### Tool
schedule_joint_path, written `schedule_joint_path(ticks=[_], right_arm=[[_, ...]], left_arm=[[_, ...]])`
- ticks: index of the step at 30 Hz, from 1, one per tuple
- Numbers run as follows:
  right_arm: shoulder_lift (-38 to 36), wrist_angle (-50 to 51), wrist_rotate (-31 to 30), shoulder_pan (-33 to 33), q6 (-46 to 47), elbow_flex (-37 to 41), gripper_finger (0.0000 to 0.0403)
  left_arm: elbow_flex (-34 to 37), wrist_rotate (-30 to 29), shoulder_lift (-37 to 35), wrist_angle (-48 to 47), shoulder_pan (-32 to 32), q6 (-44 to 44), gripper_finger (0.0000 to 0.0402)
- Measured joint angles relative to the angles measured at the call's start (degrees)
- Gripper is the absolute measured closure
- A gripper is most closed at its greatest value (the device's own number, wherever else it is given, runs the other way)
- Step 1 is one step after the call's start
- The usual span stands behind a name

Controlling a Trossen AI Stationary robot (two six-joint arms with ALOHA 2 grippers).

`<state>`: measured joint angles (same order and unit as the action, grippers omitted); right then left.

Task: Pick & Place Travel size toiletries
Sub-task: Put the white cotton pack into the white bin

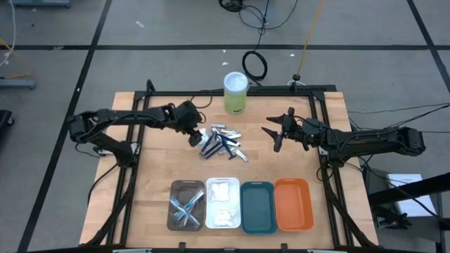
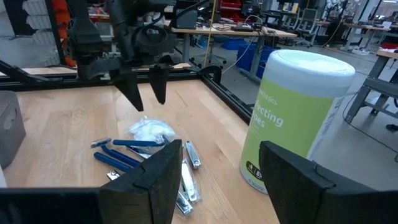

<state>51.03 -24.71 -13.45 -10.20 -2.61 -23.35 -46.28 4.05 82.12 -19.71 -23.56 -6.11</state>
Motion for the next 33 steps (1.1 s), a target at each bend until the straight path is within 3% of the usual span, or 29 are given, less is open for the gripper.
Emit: schedule_joint_path(ticks=[5, 20, 33], right_arm=[[0.00, -0.21, 0.00, 0.00, 0.00, 0.00, 0.0202], [0.02, -0.06, 0.00, -0.02, 0.22, 0.00, 0.0202], [0.02, 0.13, 0.00, -0.02, 0.22, 0.00, 0.0202]], left_arm=[[0.02, -2.67, 3.90, 0.30, 0.95, -0.39, 0.0161], [-0.09, -1.11, 11.90, 0.40, 0.67, -0.68, 0.0198], [-0.69, -1.18, 11.43, -3.91, 0.67, -1.97, 0.0322]])
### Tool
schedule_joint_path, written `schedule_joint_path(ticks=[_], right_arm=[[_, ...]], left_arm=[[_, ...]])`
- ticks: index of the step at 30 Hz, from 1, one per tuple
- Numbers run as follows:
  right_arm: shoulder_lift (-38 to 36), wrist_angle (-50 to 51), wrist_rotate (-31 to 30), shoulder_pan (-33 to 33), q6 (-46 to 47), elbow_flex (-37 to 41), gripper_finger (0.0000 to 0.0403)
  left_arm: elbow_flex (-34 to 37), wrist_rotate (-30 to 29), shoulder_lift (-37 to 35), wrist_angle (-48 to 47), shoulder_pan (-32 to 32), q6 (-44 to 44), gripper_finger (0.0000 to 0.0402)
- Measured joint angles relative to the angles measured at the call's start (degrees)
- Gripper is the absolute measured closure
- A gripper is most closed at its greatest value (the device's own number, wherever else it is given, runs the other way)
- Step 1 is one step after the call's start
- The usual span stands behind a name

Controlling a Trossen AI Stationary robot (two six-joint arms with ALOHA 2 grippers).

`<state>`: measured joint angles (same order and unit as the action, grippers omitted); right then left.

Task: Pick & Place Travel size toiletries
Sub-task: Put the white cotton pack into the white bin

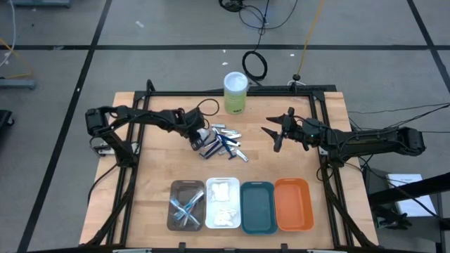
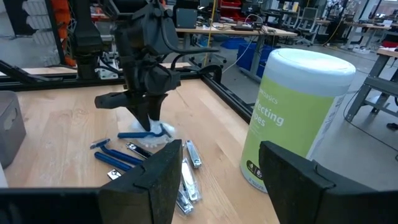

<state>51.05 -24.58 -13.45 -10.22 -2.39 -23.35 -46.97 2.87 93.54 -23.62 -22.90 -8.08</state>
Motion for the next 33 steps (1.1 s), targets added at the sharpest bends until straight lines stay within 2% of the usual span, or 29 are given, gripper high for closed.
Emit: schedule_joint_path(ticks=[6, 8, 13, 18, 21, 24, 29, 33], right_arm=[[0.00, 0.00, 0.00, 0.00, 0.03, 0.00, 0.0202], [0.00, 0.00, 0.00, 0.00, 0.04, 0.00, 0.0202], [0.00, 0.00, 0.00, 0.00, 0.19, 0.00, 0.0202], [0.00, 0.00, 0.00, 0.00, 0.19, 0.00, 0.0202], [0.00, 0.00, 0.00, 0.00, 0.18, 0.00, 0.0202], [0.00, 0.00, 0.01, 0.00, 0.18, 0.00, 0.0202], [0.00, 0.00, 0.01, 0.00, 0.19, 0.00, 0.0202], [0.00, 0.00, 0.02, 0.02, 0.19, 0.00, 0.0202]], left_arm=[[-4.55, -4.44, 0.14, -11.91, 0.02, 0.02, 0.0385], [-6.58, -5.92, 0.21, -15.57, 0.00, -0.23, 0.0394], [-11.61, -9.08, 0.19, -21.29, 0.60, -1.54, 0.0380], [-16.58, -9.39, 0.17, -26.60, 2.08, -2.06, 0.0395], [-19.79, -9.81, 0.15, -30.36, 2.96, -4.75, 0.0390], [-22.85, -12.96, 0.15, -34.92, 4.37, -7.75, 0.0382], [-26.27, -22.28, 0.12, -43.49, 5.70, -14.45, 0.0396], [-27.78, -22.98, 0.12, -47.53, 6.40, -16.67, 0.0384]])
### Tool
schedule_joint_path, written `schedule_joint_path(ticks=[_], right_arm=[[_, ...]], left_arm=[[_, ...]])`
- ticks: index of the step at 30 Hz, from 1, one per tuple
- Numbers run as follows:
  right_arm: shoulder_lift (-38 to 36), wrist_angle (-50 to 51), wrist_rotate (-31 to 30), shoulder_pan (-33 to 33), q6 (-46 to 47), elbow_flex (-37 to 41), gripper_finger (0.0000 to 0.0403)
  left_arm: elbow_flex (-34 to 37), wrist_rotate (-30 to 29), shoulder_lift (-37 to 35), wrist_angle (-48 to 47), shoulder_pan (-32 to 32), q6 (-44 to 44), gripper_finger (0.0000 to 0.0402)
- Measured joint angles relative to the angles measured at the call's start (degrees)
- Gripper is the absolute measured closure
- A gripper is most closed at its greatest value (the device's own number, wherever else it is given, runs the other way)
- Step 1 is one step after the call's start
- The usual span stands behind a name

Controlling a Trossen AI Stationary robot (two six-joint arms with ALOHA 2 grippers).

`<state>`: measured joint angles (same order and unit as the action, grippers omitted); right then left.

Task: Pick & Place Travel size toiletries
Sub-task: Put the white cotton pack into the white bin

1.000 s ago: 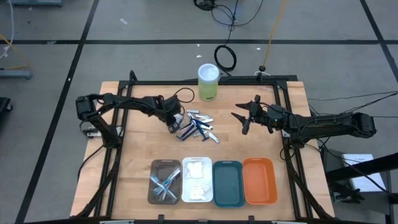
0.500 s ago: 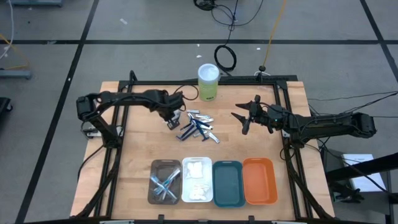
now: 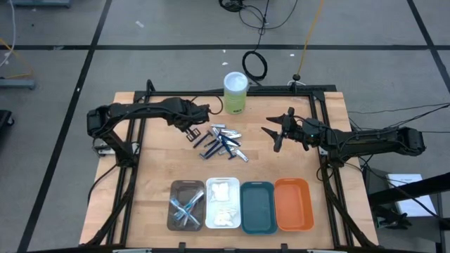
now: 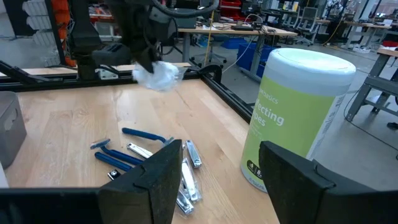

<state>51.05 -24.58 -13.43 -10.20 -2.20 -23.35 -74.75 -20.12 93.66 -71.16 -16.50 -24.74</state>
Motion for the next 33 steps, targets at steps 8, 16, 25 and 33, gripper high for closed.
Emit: schedule_joint_path(ticks=[8, 16, 25, 33], right_arm=[[0.00, 0.00, 0.00, 0.00, 0.00, 0.00, 0.0202], [0.01, -0.02, 0.00, 0.00, -0.07, 0.00, 0.0202], [0.02, -0.26, 0.00, 0.00, -0.06, 0.00, 0.0202], [0.02, -0.46, 0.02, 0.00, 0.00, 0.01, 0.0202]], left_arm=[[-4.10, 10.82, -0.02, 0.17, 9.16, -3.11, 0.0394], [-11.94, 12.85, -0.04, 3.80, 24.25, -3.94, 0.0396], [-12.93, 16.45, 1.92, 25.38, 33.56, 2.90, 0.0394], [-12.90, 25.17, 11.62, 27.31, 35.74, 0.36, 0.0385]])
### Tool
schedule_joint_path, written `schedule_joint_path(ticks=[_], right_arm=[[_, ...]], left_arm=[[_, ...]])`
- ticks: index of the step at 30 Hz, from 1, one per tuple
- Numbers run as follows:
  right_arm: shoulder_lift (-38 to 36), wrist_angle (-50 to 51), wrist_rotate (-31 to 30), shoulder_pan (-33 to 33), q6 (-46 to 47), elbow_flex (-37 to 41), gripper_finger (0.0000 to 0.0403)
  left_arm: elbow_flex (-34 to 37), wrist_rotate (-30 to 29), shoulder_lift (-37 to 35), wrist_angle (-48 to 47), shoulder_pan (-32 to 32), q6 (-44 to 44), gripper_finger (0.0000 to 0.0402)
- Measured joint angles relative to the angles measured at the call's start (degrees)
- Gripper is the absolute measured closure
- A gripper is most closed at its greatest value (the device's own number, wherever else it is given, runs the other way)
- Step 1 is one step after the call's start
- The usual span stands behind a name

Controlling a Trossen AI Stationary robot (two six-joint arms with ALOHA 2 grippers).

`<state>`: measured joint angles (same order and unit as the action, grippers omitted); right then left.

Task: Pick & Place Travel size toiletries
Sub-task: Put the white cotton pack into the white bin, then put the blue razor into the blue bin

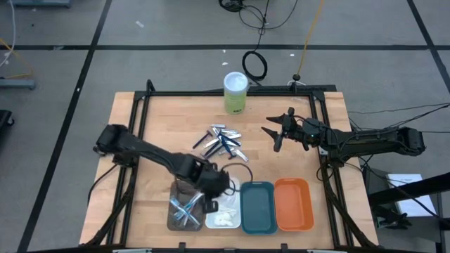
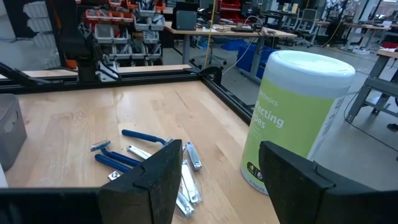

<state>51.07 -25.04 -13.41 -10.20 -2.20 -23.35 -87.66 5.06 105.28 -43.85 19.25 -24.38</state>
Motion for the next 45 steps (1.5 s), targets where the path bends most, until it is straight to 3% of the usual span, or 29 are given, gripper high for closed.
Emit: schedule_joint_path(ticks=[8, 22, 33, 36, 41, 45], right_arm=[[0.00, 0.00, 0.11, 0.04, 0.10, 0.01, 0.0202], [0.00, 0.09, 0.15, 0.04, 0.72, -0.01, 0.0202], [0.00, 0.49, 0.15, 0.04, 1.03, 0.01, 0.0202], [0.00, 0.92, 0.16, 0.04, 1.52, 0.01, 0.0202], [0.00, 1.40, 0.11, 0.04, 1.49, 0.01, 0.0202], [0.00, 1.39, 0.11, 0.04, 1.46, 0.01, 0.0202]], left_arm=[[0.02, 8.95, 6.28, 0.38, -0.37, -1.78, 0.0389], [0.04, 9.04, 5.69, 0.85, -0.61, -2.67, 0.0212], [0.04, 12.68, 2.88, -0.92, -5.14, -2.42, 0.0152], [0.04, 7.52, -0.17, -3.93, -6.32, 1.35, 0.0152], [0.36, -11.59, -6.14, -7.20, -7.12, 5.37, 0.0155], [5.01, -13.10, -11.02, -6.82, -9.95, 6.16, 0.0151]])
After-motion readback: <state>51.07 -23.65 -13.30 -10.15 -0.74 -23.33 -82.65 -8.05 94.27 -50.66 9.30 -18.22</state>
